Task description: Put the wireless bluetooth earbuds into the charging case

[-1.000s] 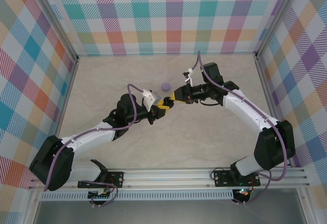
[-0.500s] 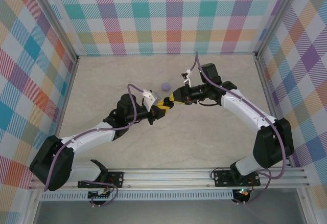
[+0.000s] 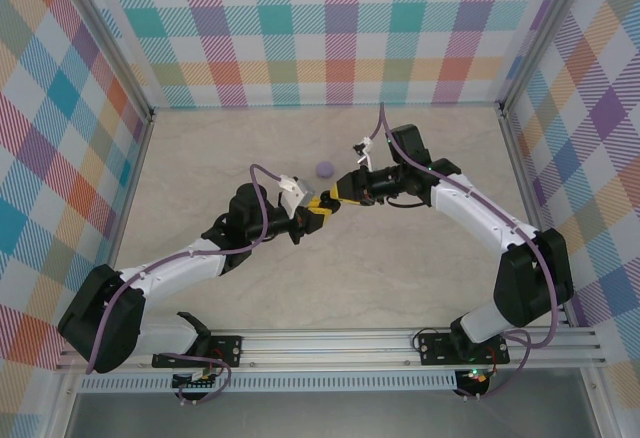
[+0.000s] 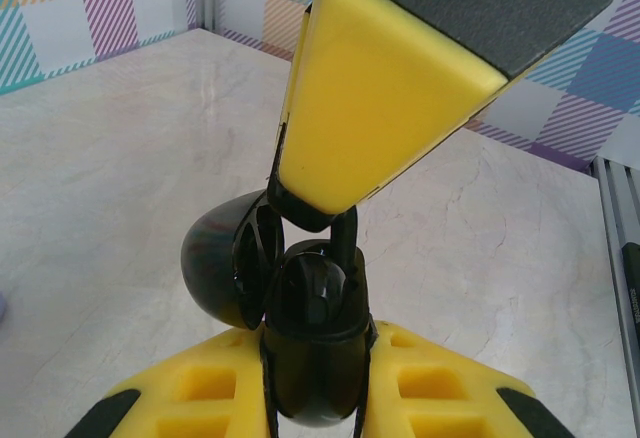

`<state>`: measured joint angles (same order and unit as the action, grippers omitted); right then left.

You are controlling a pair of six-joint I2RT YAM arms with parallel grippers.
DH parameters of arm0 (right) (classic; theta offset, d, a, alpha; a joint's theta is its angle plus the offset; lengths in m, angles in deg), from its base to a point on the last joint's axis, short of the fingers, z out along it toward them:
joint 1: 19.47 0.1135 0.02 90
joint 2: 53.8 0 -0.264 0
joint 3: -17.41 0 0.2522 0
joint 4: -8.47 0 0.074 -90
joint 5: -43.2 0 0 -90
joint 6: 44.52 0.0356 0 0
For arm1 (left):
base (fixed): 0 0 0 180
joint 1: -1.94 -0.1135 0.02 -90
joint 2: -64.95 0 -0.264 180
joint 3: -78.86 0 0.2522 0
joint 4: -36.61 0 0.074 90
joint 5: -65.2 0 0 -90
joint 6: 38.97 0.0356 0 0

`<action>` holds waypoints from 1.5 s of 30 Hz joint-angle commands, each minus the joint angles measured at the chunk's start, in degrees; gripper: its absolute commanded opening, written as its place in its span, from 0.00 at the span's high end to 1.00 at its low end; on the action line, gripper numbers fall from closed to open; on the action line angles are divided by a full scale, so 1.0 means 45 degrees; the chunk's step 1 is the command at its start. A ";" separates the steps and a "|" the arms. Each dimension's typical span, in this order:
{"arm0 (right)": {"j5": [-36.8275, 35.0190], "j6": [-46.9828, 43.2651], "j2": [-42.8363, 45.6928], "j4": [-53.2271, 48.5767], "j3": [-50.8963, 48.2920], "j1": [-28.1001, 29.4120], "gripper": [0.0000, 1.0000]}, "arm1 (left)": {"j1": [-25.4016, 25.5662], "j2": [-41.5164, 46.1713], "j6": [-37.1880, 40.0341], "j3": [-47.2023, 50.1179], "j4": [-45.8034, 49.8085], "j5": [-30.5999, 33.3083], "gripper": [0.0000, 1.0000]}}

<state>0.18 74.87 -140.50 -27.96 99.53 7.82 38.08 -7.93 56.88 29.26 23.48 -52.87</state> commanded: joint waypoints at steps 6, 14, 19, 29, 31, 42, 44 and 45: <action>-0.0405 -0.0336 -0.0237 -0.0485 0.0415 0.0138 0.72 | 0.0129 0.0356 0.0006 -0.0474 -0.0488 -0.0099 0.83; -0.0828 -0.0621 0.0039 -0.0908 0.0644 0.0159 0.60 | 0.0122 0.0337 0.0048 -0.0557 -0.0185 0.0033 0.83; -0.1851 -0.0984 0.0434 -0.1596 0.0928 0.0166 0.57 | 0.0127 0.0374 0.0090 -0.0554 0.0064 0.0171 0.83; -0.3360 -0.1321 0.0932 -0.2337 0.0986 0.0167 0.58 | 0.0120 0.0648 0.0107 -0.0576 0.0429 0.0223 0.84; -0.4104 -0.1246 0.1114 -0.2334 0.0857 0.0166 0.58 | 0.0123 0.0773 0.0092 -0.0676 0.0747 0.0223 0.84; -0.3375 -0.1981 0.0154 -0.2127 0.0864 -0.0226 0.79 | 0.0133 0.1752 -0.0293 -0.0870 0.1092 -0.1355 0.83; -0.2861 -0.2200 0.0045 -0.1845 0.0835 -0.0244 0.81 | 0.0123 0.1787 -0.0455 -0.1041 0.0984 -0.1924 0.83; -0.2572 -0.2252 0.0048 -0.1648 0.0773 -0.0258 0.82 | 0.0132 0.1804 -0.0512 -0.1109 0.0932 -0.2194 0.83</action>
<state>-16.17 67.31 -139.60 -37.34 102.44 7.07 38.08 -1.27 55.96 26.64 28.31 -57.39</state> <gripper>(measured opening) 0.182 0.207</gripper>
